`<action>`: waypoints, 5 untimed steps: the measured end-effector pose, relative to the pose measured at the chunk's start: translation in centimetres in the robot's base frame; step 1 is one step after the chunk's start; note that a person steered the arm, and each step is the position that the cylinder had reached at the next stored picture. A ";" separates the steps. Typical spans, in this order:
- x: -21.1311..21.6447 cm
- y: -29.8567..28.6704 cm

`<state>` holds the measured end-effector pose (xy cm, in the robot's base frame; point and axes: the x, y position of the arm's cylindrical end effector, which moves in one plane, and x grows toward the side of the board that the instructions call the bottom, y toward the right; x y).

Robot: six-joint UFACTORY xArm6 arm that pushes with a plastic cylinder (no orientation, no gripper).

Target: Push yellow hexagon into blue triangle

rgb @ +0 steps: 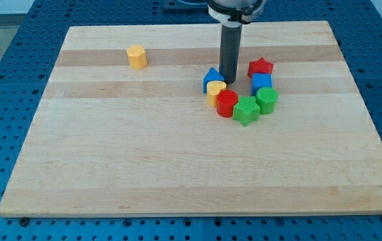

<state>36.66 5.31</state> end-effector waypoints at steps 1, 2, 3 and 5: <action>0.3 0.0; -1.5 -0.1; -5.3 -0.9; -10.1 -4.2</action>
<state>26.53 1.11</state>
